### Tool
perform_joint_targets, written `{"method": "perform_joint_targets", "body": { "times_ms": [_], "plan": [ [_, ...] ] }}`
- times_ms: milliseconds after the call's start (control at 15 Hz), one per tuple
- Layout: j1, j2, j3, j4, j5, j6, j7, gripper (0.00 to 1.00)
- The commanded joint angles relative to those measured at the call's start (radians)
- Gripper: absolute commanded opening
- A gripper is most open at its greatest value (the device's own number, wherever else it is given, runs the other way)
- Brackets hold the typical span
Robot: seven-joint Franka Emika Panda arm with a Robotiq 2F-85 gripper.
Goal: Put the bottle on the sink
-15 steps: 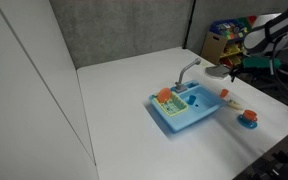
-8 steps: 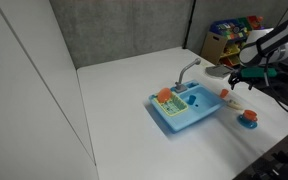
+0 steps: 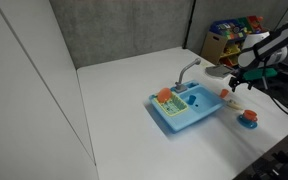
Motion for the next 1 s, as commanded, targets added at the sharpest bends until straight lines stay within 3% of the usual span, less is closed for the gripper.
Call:
{"method": "perform_joint_targets", "body": {
  "times_ms": [0, 200, 933],
  "plan": [
    [-0.005, 0.002, 0.004, 0.011, -0.004, -0.005, 0.001, 1.0],
    [-0.005, 0.002, 0.005, 0.022, -0.004, -0.009, 0.001, 1.0],
    [-0.194, 0.014, 0.139, 0.031, 0.064, 0.004, -0.375, 1.0]
  ]
}}
